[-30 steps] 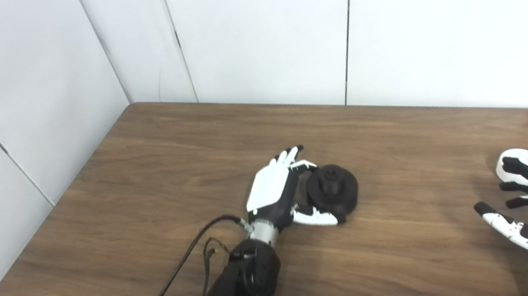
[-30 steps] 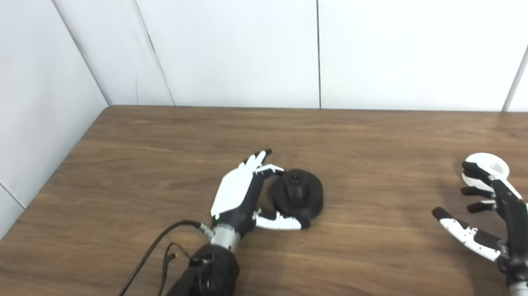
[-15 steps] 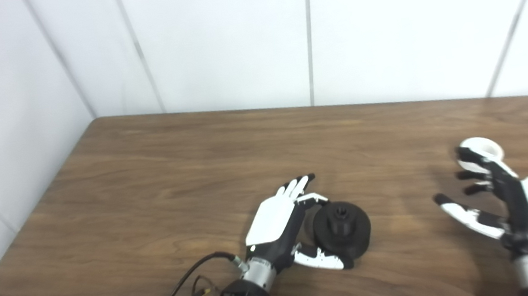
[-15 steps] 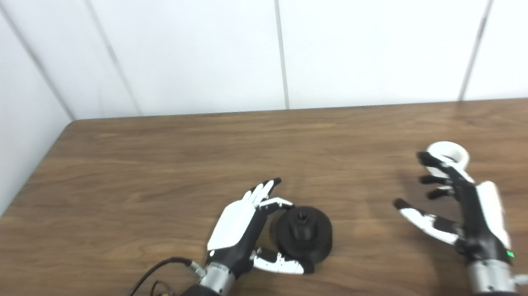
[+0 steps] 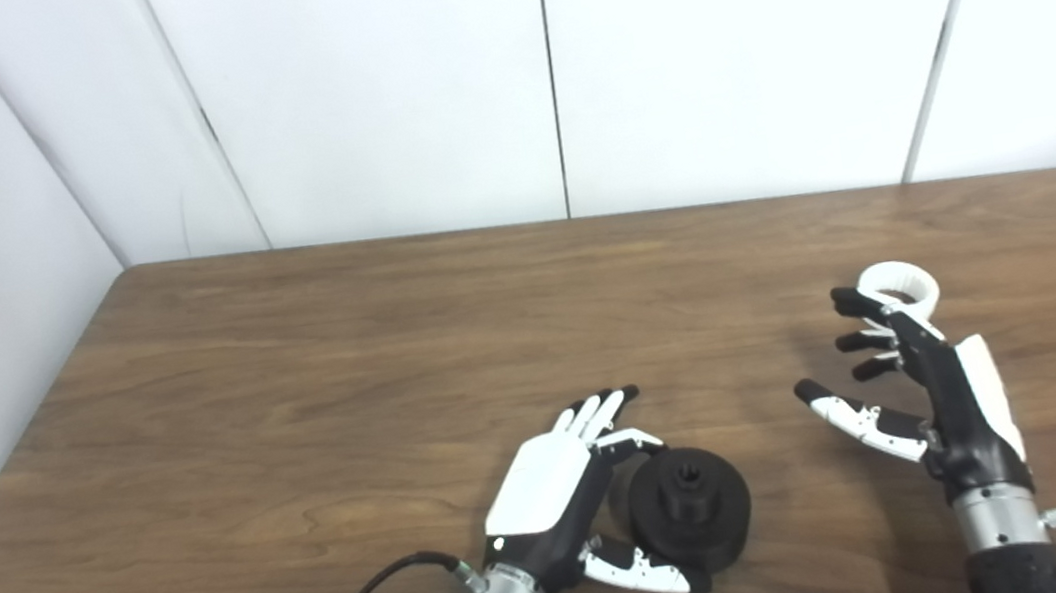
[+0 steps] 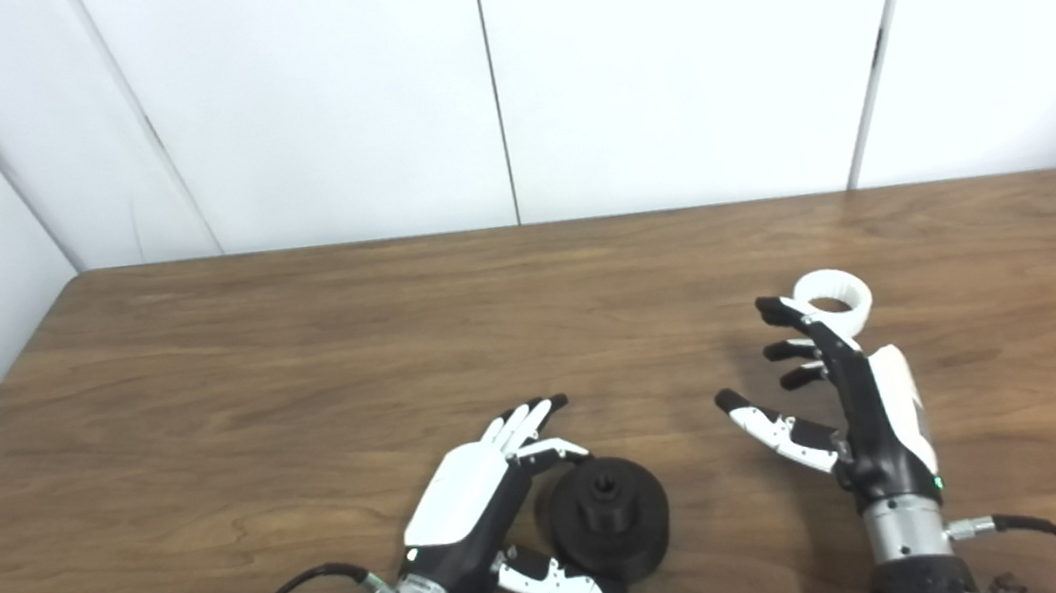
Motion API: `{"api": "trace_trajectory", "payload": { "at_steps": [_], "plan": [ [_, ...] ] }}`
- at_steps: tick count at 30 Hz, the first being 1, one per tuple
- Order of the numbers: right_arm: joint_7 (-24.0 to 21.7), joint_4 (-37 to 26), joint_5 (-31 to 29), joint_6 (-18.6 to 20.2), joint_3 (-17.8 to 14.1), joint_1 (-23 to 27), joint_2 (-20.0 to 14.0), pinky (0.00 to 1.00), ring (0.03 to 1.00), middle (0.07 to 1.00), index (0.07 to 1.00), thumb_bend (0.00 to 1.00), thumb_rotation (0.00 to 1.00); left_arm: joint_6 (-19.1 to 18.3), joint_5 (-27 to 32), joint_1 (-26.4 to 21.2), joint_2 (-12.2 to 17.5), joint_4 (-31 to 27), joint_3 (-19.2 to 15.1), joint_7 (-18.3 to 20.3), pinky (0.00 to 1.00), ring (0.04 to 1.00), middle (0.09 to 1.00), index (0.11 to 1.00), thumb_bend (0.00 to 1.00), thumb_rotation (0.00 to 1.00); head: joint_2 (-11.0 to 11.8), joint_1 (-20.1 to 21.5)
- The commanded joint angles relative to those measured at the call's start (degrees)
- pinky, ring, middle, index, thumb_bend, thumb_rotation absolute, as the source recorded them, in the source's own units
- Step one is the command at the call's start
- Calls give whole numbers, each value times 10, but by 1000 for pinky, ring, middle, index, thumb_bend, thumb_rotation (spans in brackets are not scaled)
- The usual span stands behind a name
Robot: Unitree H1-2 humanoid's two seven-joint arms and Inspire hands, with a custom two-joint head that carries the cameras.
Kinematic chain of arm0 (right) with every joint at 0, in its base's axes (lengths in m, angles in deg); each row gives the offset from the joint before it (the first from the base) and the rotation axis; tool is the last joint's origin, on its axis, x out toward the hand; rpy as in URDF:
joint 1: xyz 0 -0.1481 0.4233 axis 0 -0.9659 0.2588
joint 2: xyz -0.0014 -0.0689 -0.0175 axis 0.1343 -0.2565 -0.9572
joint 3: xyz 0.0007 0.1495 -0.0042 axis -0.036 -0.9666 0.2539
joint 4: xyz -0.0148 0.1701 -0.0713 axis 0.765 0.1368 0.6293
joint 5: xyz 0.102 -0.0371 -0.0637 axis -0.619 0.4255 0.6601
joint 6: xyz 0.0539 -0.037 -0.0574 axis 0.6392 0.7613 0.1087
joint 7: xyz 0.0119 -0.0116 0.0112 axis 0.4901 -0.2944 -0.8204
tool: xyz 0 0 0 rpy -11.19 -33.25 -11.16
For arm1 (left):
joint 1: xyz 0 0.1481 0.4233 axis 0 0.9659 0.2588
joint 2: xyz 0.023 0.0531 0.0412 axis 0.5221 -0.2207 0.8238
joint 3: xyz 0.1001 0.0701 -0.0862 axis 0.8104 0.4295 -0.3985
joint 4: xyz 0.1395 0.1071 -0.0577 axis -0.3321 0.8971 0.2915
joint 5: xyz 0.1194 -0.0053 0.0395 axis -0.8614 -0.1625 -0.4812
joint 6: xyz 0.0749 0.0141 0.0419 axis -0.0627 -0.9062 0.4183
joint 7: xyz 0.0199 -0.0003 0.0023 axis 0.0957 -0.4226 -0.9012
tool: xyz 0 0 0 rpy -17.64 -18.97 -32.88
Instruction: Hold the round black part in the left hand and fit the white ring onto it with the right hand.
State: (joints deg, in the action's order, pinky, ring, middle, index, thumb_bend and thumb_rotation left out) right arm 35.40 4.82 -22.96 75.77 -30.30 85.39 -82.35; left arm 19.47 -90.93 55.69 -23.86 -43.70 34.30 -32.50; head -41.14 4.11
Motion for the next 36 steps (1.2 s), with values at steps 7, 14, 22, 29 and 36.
{"api": "trace_trajectory", "payload": {
  "at_steps": [7,14,22,29,36],
  "plan": [
    [15,-13,21,-3,15,17,22,539,689,806,792,586,151,32,17,1,28,-18,-35,12,1000,1000,990,621,938,345,10,122],
    [25,-9,52,10,30,27,37,545,692,787,782,590,181,52,37,-1,38,-9,-58,21,1000,1000,991,623,922,311,20,172],
    [37,-8,68,6,27,40,29,561,699,785,784,591,206,65,41,-3,41,1,-68,24,1000,1000,993,624,923,301,29,175],
    [55,-16,108,17,9,60,-2,642,773,827,772,595,239,69,41,-2,38,3,-73,23,1000,1000,991,623,933,309,34,174],
    [63,-36,161,61,-25,85,-35,739,875,895,767,612,318,69,40,2,40,-3,-77,28,1000,1000,996,624,934,312,32,172]
  ]
}}
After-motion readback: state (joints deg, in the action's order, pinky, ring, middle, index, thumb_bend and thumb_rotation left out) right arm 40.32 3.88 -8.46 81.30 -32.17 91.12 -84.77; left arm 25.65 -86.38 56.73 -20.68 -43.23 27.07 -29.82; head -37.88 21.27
